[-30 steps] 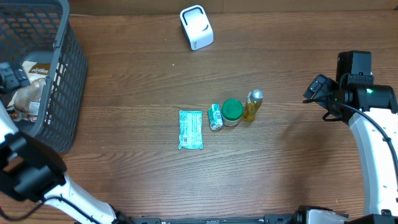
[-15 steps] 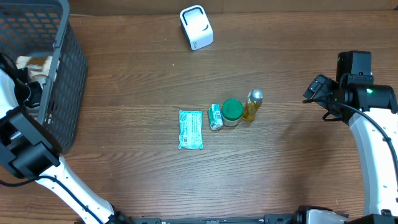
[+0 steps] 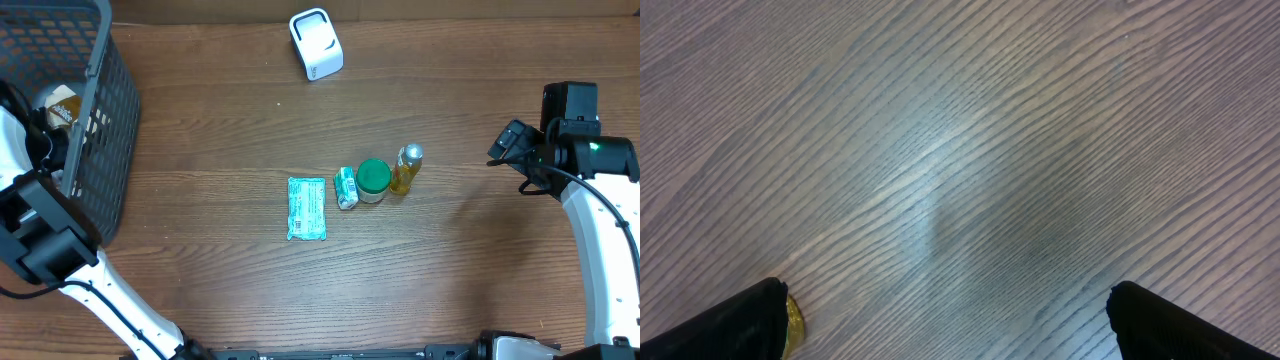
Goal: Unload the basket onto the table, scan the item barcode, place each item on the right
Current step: 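Grasp the brown-labelled PanTree snack bag in the basket with left gripper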
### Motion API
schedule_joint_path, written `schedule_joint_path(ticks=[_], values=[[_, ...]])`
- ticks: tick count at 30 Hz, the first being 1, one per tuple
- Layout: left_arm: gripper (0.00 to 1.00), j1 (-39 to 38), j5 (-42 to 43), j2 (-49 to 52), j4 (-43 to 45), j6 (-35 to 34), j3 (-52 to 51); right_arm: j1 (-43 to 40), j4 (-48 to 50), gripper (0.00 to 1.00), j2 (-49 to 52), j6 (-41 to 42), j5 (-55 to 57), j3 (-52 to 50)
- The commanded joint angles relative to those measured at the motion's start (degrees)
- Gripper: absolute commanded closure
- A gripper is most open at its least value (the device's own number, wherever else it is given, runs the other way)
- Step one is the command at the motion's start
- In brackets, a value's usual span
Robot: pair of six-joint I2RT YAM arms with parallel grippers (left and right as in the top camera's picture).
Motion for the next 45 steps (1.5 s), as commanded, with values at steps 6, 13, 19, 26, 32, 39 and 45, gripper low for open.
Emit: schedule_joint_path(ticks=[6,13,19,26,32,39,45], values=[[0.96,-1.3,1.5,-22.0,0.1,-25.2,7.0,-0.1,0.2,0.00,0.1,0.4,0.4,0.6],[0.96,-1.4,13.7,-39.7,-0.5,-38.8,8.1,-0.1,0.2,0.00,0.1,0.4,0.4,0.6],[0.96,-3.0,35.1,-47.1,-12.4,-38.6,8.1,-0.1,0.2,0.00,0.1,0.4,0.4,0.6],[0.96,-11.0,30.6,-47.2,-28.4,-38.6,6.8,-0.1,0.2,0.00,0.1,0.4,0.4,0.6],[0.96,-21.4,24.7,-47.2,-30.8,-38.6,0.7,-0.1,0.2,0.00,0.1,0.4,0.4,0.6],[0.96,-32.8,22.3,-46.9,-25.5,-39.1,-11.6,-0.1,0.2,0.00,0.1,0.4,0.4,0.6],[0.96,-41.8,16.7,-46.9,-17.0,-43.3,-25.6,-0.1,0.2,0.00,0.1,0.4,0.4,0.6]])
